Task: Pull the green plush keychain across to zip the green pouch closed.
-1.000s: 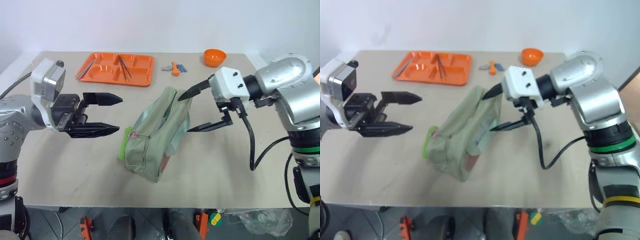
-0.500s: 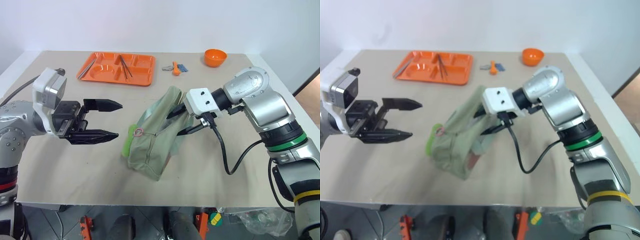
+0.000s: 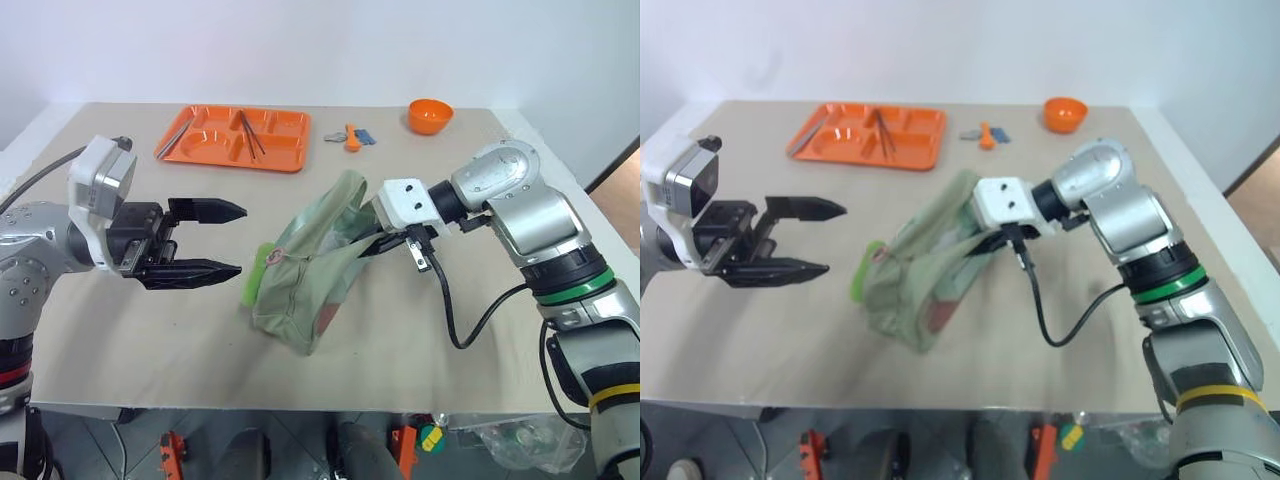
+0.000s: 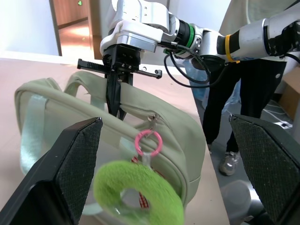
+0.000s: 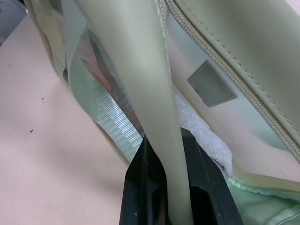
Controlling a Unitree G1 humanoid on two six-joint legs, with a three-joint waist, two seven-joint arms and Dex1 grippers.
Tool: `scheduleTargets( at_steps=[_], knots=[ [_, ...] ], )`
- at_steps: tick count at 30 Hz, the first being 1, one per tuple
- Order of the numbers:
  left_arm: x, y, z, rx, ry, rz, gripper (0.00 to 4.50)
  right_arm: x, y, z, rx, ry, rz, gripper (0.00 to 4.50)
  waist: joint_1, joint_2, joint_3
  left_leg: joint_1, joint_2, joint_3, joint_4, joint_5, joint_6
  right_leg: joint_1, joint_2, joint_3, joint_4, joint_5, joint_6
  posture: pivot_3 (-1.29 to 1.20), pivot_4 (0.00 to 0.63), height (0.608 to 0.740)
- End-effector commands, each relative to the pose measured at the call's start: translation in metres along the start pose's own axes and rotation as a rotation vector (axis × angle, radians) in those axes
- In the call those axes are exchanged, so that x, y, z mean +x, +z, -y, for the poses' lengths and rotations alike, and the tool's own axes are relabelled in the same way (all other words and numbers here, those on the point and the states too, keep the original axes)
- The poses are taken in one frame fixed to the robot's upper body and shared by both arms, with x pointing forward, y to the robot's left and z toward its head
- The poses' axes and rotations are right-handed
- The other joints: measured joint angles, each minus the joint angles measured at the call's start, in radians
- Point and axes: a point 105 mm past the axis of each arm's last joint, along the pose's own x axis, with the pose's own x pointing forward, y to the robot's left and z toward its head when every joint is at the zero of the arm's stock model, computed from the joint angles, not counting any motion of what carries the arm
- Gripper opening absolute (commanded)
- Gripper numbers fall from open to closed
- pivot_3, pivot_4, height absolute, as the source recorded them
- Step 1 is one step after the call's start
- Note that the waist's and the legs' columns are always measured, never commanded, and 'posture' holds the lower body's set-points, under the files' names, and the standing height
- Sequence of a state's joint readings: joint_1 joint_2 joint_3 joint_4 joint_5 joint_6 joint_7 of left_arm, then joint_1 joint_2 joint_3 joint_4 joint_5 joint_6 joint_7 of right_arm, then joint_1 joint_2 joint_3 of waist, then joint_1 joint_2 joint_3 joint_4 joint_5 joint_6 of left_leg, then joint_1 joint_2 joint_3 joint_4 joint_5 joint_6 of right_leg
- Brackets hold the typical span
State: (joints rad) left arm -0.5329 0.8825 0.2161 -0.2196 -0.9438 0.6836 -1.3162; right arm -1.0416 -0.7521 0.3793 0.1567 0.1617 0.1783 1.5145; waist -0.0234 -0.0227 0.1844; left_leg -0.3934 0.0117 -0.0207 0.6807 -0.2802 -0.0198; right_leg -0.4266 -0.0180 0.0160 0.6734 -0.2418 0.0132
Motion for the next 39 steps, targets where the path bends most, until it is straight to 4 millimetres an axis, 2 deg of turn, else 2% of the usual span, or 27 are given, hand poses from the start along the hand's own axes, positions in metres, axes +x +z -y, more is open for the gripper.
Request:
scheduleTargets(
  at_steps=[1,5,7,10,13,17,22,24,31,35,39],
  knots=[
    [-0.002,0.013,0.005,0.056,0.008,0.01,4.5,-0.031,0.023,0.023,-0.051,-0.187,0.023,0.02,0.0,0.0,0.0,0.0,0.0,0.0,0.0,0.0,0.0,0.0,0.0,0.0,0.0,0.0,0.0,0.0,0.15,0.74],
    [-0.001,0.018,0.008,0.058,0.002,0.044,4.5,-0.053,0.054,0.035,-0.127,-0.276,0.072,0.02,0.0,0.001,0.001,0.0,0.0,0.0,0.001,0.0,0.0,-0.001,0.0,0.0,0.002,0.0,0.0,0.0,0.15,0.74],
    [0.001,0.025,0.011,0.057,-0.009,0.079,4.5,-0.064,0.064,0.049,-0.103,-0.356,0.053,0.02,-0.001,0.001,0.001,0.0,0.0,0.001,0.001,0.0,0.0,-0.002,0.0,0.001,0.002,0.0,0.0,0.0,0.15,0.74],
    [0.0,0.033,0.012,0.059,-0.011,0.109,4.5,-0.071,0.07,0.066,-0.047,-0.455,0.015,0.02,-0.002,0.001,0.001,-0.001,0.0,0.002,0.001,0.0,0.0,-0.005,-0.001,0.002,0.006,0.0,-0.001,0.0,0.15,0.74],
    [-0.002,0.039,0.013,0.056,-0.008,0.128,4.5,-0.068,0.079,0.083,0.122,-0.547,0.059,0.02,-0.003,0.001,0.001,0.0,0.001,0.001,0.001,0.0,-0.001,-0.005,0.0,0.002,0.007,-0.001,-0.003,0.0,0.15,0.74],
    [-0.003,0.041,0.014,0.051,-0.005,0.131,4.5,-0.051,0.063,0.078,0.157,-0.556,-0.044,0.02,-0.002,0.001,0.001,-0.001,0.001,0.001,0.001,0.002,-0.001,-0.007,0.001,0.002,0.009,0.0,-0.004,0.0,0.15,0.74],
    [-0.004,0.045,0.017,0.046,-0.005,0.136,4.5,-0.052,0.037,0.088,0.213,-0.636,-0.133,0.02,-0.001,0.001,0.001,-0.004,0.0,0.003,0.002,0.002,-0.001,-0.01,0.001,0.003,0.008,0.0,-0.004,0.0,0.15,0.74],
    [-0.006,0.046,0.017,0.043,-0.004,0.139,4.5,-0.052,0.034,0.091,0.211,-0.648,-0.151,0.02,-0.001,0.001,0.001,-0.007,0.0,0.003,0.003,0.002,-0.001,-0.012,0.001,0.003,0.008,0.001,-0.003,0.0,0.15,0.74],
    [-0.008,0.051,0.016,0.041,0.0,0.153,4.5,-0.019,0.051,0.065,0.131,-0.436,-0.108,0.02,-0.008,0.001,0.001,-0.01,0.002,0.002,0.003,0.001,-0.001,-0.014,0.003,0.002,0.008,0.001,-0.003,0.0,0.15,0.74],
    [-0.009,0.052,0.015,0.036,0.006,0.166,4.5,0.003,0.061,0.03,0.129,-0.275,-0.043,0.02,-0.009,0.001,0.001,-0.01,0.002,0.001,0.004,0.001,-0.001,-0.014,0.003,0.001,0.008,0.001,-0.004,0.0,0.15,0.74],
    [-0.011,0.053,0.015,0.03,0.009,0.178,4.5,0.011,0.06,0.025,0.158,-0.267,-0.028,0.02,-0.01,0.001,0.001,-0.01,0.002,0.001,0.007,0.001,-0.001,-0.013,0.003,0.002,0.009,0.002,-0.003,0.0,0.15,0.74]
  ],
)
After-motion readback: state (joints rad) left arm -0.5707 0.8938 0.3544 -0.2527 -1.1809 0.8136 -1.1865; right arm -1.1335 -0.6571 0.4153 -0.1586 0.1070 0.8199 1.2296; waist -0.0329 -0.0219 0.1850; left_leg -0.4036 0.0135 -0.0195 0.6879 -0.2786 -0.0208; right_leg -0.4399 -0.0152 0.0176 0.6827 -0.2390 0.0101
